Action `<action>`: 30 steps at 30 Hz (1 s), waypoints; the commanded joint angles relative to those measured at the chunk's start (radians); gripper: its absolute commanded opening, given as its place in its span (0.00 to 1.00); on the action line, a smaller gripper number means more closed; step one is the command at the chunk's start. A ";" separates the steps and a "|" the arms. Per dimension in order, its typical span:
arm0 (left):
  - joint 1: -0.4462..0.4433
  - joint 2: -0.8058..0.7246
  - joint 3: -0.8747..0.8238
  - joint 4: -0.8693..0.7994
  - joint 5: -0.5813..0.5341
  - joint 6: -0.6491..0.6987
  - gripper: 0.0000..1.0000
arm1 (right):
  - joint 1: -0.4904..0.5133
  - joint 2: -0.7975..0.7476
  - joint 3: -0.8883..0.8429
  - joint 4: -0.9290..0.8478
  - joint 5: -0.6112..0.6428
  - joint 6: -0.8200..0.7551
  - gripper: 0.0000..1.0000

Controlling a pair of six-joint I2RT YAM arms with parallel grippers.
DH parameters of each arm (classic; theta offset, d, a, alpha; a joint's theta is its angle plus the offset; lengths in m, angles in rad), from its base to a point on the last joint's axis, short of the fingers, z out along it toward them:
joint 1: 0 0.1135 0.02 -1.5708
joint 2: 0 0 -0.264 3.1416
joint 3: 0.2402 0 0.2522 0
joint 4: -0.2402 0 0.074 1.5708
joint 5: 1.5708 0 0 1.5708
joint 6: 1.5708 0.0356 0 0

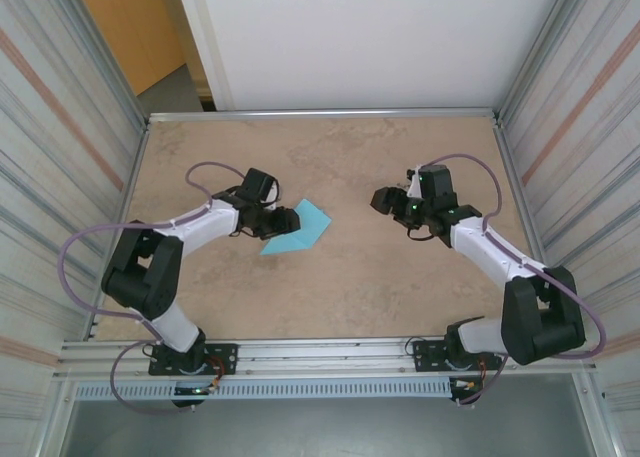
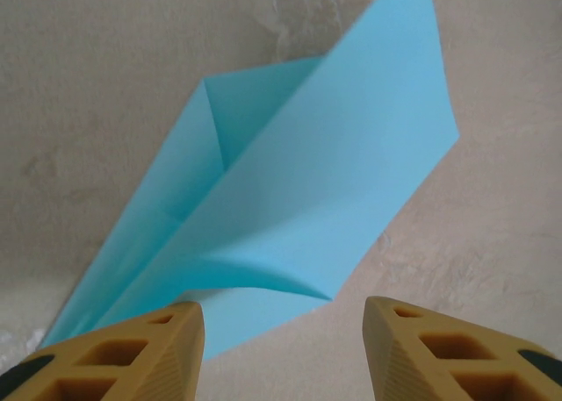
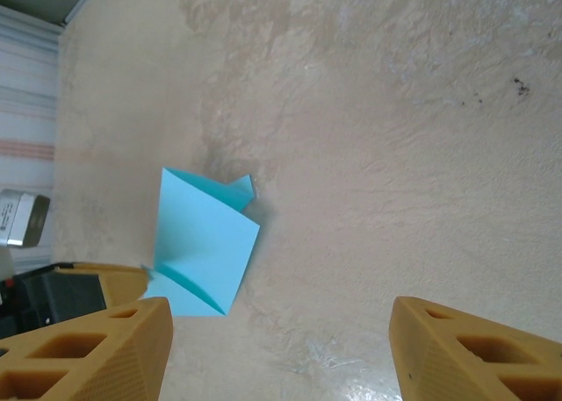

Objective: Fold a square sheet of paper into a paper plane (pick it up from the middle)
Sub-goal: Fold the wing for the fifth time at the center of the table.

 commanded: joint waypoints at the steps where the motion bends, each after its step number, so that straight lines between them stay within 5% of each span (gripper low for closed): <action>1: 0.019 0.041 0.018 0.029 0.019 0.000 0.51 | 0.025 0.024 0.015 0.020 0.019 0.020 0.66; 13: 0.053 0.129 -0.012 0.085 0.071 -0.117 0.51 | 0.129 0.100 0.013 0.056 0.027 0.129 0.65; 22: 0.045 0.118 -0.195 0.388 0.242 -0.430 0.44 | 0.295 0.265 0.024 0.131 0.026 0.372 0.62; 30: 0.044 0.114 -0.218 0.370 0.223 -0.436 0.43 | 0.386 0.390 0.104 0.170 0.033 0.420 0.55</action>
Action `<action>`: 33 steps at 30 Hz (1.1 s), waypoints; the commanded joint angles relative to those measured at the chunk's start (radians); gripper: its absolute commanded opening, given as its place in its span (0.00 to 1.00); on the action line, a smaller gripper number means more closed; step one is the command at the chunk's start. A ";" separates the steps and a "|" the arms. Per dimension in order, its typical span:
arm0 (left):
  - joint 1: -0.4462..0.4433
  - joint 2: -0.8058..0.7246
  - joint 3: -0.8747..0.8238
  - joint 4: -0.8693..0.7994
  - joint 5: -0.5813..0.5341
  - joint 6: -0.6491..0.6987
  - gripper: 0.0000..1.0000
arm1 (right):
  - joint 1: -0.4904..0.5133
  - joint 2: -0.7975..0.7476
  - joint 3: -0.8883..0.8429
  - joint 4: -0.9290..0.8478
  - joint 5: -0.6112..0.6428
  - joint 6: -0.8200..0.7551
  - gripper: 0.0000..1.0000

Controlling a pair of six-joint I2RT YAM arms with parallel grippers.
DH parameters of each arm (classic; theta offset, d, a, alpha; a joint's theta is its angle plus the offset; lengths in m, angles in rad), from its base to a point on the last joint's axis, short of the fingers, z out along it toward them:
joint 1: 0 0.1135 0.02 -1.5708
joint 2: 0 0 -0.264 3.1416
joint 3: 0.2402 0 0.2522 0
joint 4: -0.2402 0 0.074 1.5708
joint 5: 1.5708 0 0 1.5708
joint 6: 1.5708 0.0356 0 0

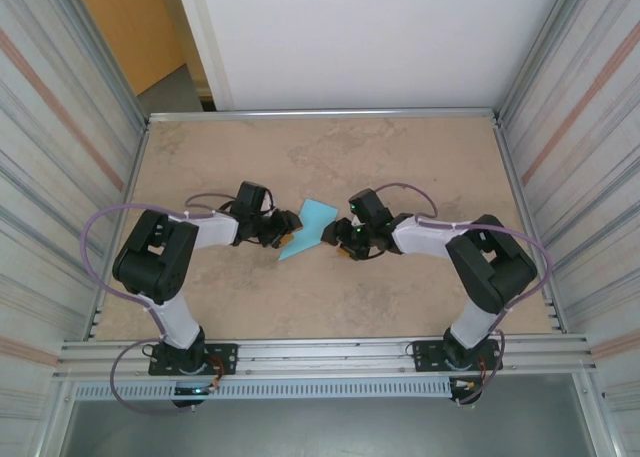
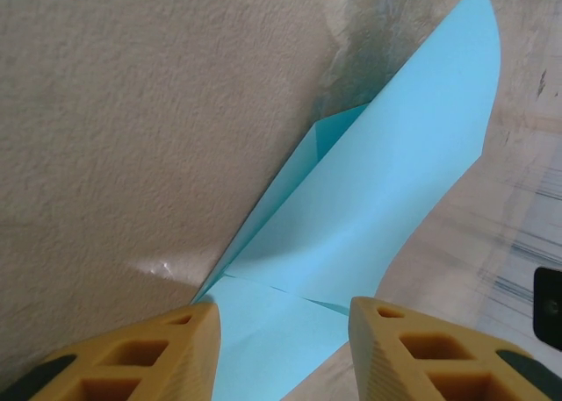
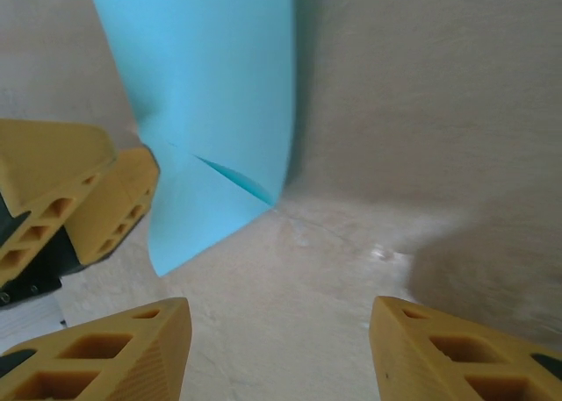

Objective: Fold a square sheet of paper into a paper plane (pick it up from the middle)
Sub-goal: Fold the wing for the fifth time at the center of the table.

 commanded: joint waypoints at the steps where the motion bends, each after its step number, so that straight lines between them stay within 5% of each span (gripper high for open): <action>1: -0.007 0.017 -0.041 -0.059 0.000 -0.035 0.43 | 0.019 0.035 0.059 0.025 0.019 0.052 0.54; 33: -0.006 0.023 -0.036 -0.041 0.010 -0.042 0.44 | -0.013 0.169 0.039 0.291 -0.047 0.224 0.31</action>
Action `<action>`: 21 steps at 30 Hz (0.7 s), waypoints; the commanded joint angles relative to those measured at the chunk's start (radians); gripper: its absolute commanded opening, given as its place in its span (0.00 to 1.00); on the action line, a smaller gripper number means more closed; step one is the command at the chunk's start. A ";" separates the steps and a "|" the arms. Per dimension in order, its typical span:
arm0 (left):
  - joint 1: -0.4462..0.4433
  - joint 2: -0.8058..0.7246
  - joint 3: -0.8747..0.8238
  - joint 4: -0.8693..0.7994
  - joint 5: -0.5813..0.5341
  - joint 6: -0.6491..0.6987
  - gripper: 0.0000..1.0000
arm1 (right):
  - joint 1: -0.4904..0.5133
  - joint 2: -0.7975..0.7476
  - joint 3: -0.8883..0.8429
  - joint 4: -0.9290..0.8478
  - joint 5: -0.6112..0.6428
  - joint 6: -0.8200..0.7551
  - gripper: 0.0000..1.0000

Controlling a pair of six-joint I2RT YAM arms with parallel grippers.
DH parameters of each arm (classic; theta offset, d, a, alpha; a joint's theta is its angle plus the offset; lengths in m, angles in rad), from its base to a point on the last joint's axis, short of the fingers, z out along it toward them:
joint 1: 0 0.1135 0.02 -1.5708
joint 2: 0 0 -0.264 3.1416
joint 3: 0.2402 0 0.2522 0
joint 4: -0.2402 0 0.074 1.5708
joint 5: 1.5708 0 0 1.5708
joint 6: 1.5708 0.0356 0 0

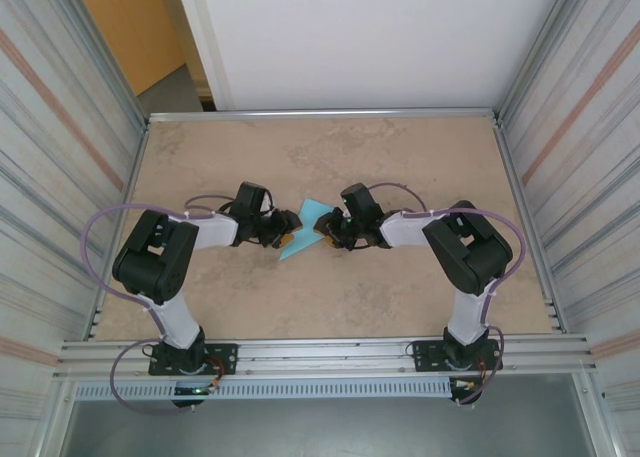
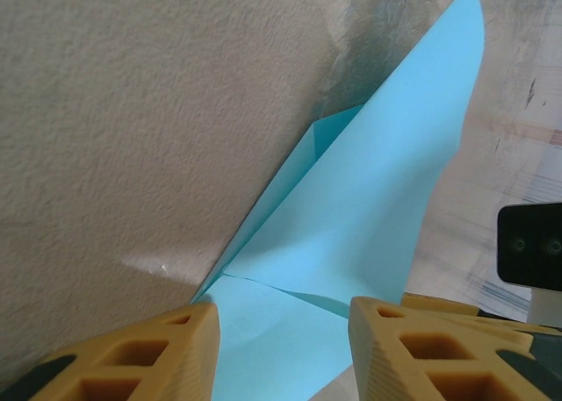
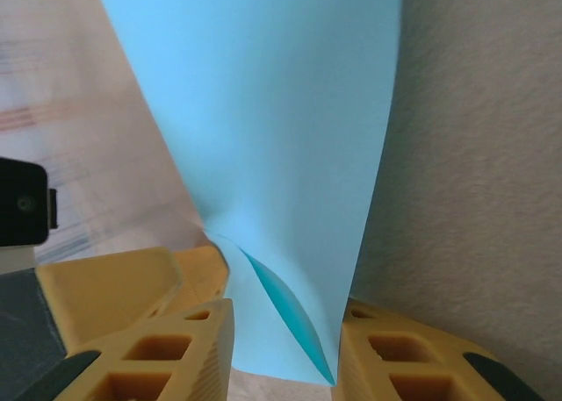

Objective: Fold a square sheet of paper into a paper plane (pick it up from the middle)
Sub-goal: Fold the wing for the fifth time at the center of the table.

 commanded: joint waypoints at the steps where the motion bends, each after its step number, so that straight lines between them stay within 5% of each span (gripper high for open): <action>1: -0.007 0.021 -0.023 -0.069 0.008 -0.012 0.44 | -0.001 0.013 -0.022 0.066 -0.024 0.035 0.30; 14: -0.007 -0.043 -0.018 -0.060 0.001 0.023 0.46 | -0.013 0.030 -0.021 0.065 -0.028 0.064 0.14; 21: -0.046 -0.143 -0.022 -0.126 -0.078 0.205 0.51 | -0.015 -0.015 -0.021 0.031 -0.007 0.040 0.03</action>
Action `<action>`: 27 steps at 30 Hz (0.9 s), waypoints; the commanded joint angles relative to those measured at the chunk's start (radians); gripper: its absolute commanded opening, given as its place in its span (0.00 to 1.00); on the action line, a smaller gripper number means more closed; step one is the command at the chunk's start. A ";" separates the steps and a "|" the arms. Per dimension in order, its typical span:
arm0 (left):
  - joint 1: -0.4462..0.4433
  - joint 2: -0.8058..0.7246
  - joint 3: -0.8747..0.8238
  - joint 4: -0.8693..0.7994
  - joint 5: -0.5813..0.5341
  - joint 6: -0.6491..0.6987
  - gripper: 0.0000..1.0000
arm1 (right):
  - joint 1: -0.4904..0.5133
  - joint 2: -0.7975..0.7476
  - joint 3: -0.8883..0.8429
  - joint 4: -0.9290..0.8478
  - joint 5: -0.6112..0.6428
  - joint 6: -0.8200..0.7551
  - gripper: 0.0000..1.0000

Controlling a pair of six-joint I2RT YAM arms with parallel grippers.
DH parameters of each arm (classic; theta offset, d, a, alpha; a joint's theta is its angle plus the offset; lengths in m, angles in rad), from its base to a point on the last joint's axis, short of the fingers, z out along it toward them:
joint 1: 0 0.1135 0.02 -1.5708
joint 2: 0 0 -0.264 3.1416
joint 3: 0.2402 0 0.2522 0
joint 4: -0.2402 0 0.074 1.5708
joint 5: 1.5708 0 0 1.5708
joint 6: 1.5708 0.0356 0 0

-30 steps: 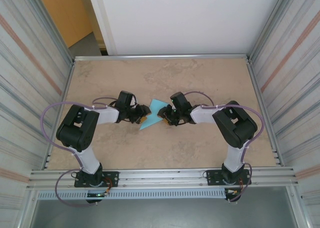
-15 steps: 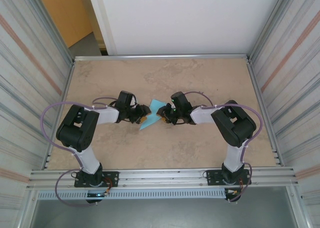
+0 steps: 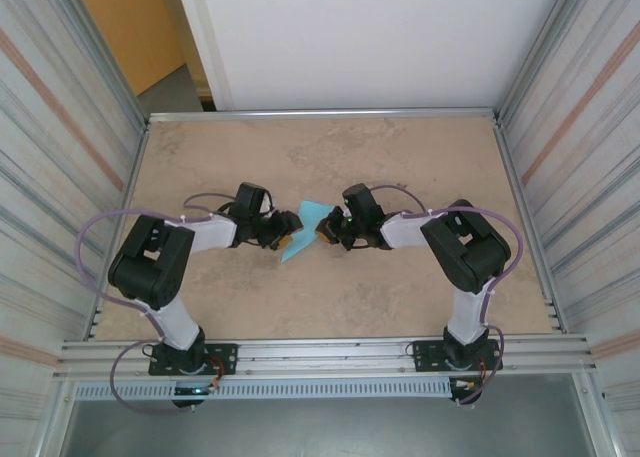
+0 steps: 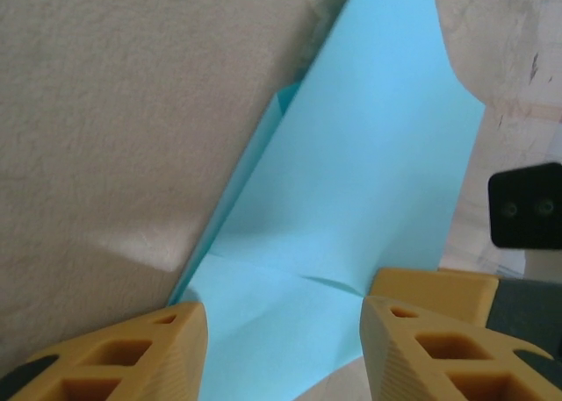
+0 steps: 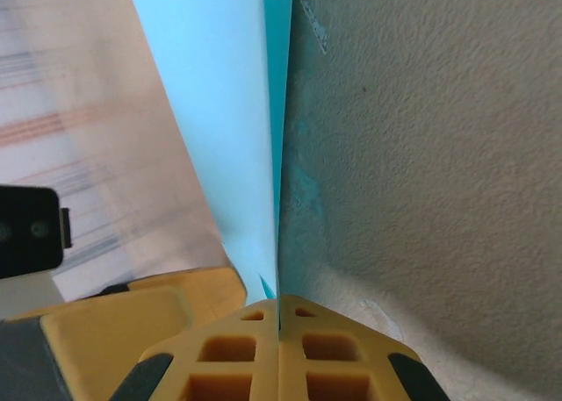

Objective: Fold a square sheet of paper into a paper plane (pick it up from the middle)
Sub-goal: Fold the wing for the fifth time at the center of the table.

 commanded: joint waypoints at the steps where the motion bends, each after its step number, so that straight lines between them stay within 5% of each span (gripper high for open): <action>1: -0.049 -0.101 -0.011 -0.093 -0.095 0.161 0.52 | -0.009 -0.038 -0.006 -0.037 0.022 -0.021 0.02; 14: -0.271 -0.252 -0.015 -0.212 -0.454 0.576 0.56 | -0.016 -0.157 -0.033 -0.142 0.033 -0.015 0.00; 27: -0.385 -0.198 -0.023 -0.077 -0.511 0.828 0.51 | -0.027 -0.181 -0.035 -0.164 0.004 0.011 0.01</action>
